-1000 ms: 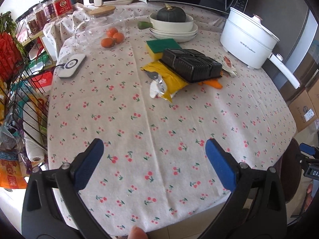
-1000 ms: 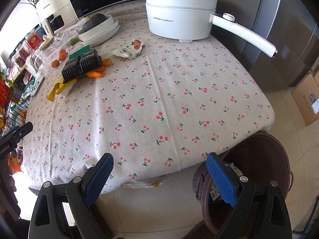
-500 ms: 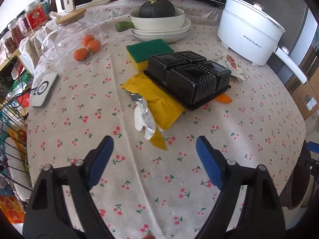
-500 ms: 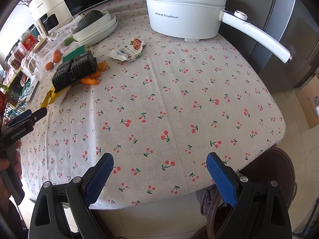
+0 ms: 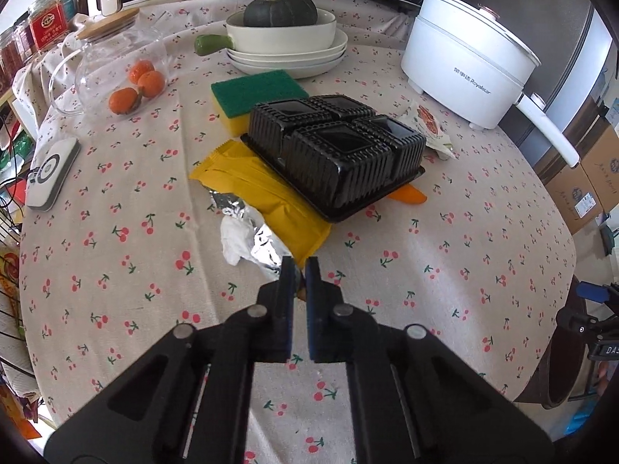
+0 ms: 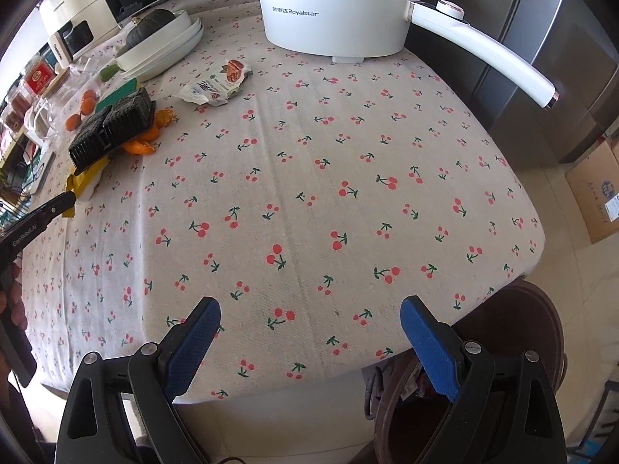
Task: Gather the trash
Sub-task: 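Grasp the yellow foil wrapper with the left tool and lift it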
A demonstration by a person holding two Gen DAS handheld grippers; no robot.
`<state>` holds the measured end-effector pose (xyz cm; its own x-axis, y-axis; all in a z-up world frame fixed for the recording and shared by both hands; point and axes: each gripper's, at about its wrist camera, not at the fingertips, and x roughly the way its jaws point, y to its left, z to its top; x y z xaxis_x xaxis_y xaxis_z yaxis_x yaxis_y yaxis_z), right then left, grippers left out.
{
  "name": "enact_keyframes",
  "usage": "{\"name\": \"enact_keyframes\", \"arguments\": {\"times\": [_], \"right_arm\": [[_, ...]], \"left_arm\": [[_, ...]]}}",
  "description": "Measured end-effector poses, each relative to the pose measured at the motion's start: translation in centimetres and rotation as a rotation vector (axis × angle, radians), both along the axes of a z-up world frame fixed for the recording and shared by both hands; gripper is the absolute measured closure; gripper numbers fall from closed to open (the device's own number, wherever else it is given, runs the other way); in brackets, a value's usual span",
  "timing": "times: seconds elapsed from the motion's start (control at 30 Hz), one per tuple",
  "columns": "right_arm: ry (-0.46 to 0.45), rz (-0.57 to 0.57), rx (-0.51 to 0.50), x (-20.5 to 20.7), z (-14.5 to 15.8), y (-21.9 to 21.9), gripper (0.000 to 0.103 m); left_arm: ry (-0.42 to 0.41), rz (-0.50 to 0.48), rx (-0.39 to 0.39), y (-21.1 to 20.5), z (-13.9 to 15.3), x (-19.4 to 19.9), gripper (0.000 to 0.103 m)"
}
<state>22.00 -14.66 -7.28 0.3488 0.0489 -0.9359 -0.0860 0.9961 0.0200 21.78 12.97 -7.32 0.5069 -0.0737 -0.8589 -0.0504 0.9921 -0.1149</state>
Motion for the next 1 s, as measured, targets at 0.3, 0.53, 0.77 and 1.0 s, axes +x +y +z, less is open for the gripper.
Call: {"name": "enact_keyframes", "arguments": {"times": [0.3,0.53,0.77,1.0], "right_arm": [[-0.005,0.009,0.000,-0.7,0.3,0.3,0.008],[-0.006,-0.001,0.004,-1.0,0.4,-0.2,0.008],[-0.008,-0.006,0.020,-0.8,0.7,-0.4,0.008],[-0.014,0.029,0.048,-0.2,1.7,1.7,0.008]], "left_arm": [[0.019,0.023,-0.057,1.4,0.8,-2.4,0.100],[0.007,0.085,-0.123,4.0,1.9,-3.5,0.101],[-0.012,0.132,-0.178,4.7,2.9,-4.0,0.102],[-0.059,0.179,-0.152,4.9,5.2,-5.7,0.102]]}}
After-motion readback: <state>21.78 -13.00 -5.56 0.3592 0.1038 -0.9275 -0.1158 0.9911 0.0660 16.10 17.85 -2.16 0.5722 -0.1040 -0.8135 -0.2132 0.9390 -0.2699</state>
